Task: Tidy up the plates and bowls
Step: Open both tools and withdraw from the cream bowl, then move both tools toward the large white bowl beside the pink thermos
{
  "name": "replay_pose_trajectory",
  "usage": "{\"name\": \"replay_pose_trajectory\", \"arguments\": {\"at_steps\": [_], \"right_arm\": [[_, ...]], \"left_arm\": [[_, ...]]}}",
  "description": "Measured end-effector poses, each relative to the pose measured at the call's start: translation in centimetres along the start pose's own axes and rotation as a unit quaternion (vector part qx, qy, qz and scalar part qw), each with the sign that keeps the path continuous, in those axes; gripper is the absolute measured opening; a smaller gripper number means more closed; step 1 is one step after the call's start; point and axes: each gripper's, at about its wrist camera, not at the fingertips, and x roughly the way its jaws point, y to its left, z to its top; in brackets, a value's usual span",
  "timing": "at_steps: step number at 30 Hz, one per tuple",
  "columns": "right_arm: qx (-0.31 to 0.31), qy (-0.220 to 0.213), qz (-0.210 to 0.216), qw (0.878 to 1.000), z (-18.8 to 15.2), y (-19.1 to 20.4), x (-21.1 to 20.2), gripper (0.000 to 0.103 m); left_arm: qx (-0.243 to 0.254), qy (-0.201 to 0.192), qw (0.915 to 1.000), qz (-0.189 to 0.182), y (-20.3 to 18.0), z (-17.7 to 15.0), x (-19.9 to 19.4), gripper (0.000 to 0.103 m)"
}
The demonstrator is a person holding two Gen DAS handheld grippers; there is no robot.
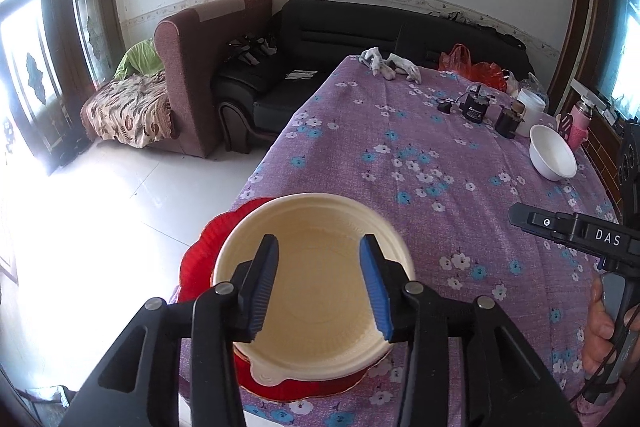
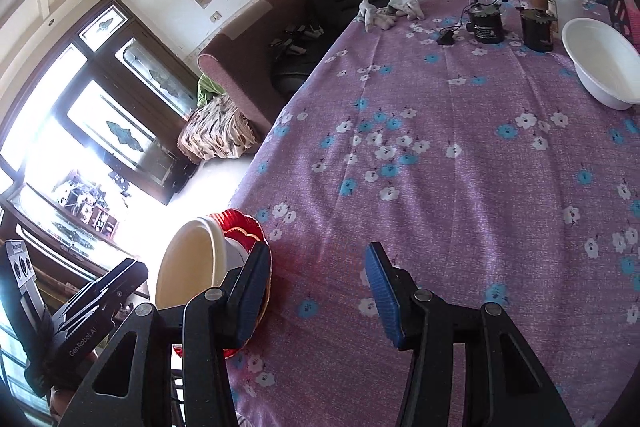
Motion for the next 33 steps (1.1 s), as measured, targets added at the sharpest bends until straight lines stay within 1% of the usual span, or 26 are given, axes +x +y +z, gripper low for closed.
{"name": "replay_pose_trajectory", "arguments": {"at_steps": [2, 4, 7, 9, 16, 18, 20, 27, 33], "right_arm": [[0.009, -0.007, 0.000, 1.000, 0.0, -1.3, -1.0, 0.054], [0.016, -0.014, -0.001, 1.000, 0.0, -2.5, -2.1, 0.054], [0.028, -0.024, -0.003, 0.999, 0.1, -4.5, -3.7, 0.054], [0.038, -0.031, -0.005, 0.999, 0.1, -5.9, -4.7, 0.054], [0.073, -0.048, -0.019, 0.996, 0.1, -11.1, -7.6, 0.054], [0.081, -0.051, -0.024, 0.995, 0.1, -12.3, -8.3, 0.054], [0.089, -0.054, -0.029, 0.994, 0.1, -13.4, -8.9, 0.054], [0.110, -0.062, -0.046, 0.991, 0.3, -16.7, -11.0, 0.054], [0.130, -0.082, -0.065, 0.986, 1.9, -19.6, -12.9, 0.054]], "left_arm": [[0.010, -0.003, 0.9999, -0.003, -1.5, 0.3, -0.1, 0.042], [0.022, -0.003, 0.9997, -0.006, -3.2, 0.6, 0.0, 0.046], [0.041, -0.004, 0.9991, -0.011, -6.0, 0.9, 0.3, 0.052], [0.052, -0.002, 0.9985, -0.017, -7.8, 1.1, 0.8, 0.061], [0.090, 0.018, 0.9952, -0.033, -13.8, 1.5, 3.4, 0.063], [0.099, 0.025, 0.9941, -0.036, -15.3, 1.6, 4.2, 0.066], [0.107, 0.032, 0.9929, -0.041, -16.9, 1.6, 5.1, 0.067], [0.129, 0.049, 0.9889, -0.056, -20.8, 2.3, 7.4, 0.067], [0.141, 0.052, 0.9866, -0.063, -23.7, 3.7, 9.5, 0.067]]}}
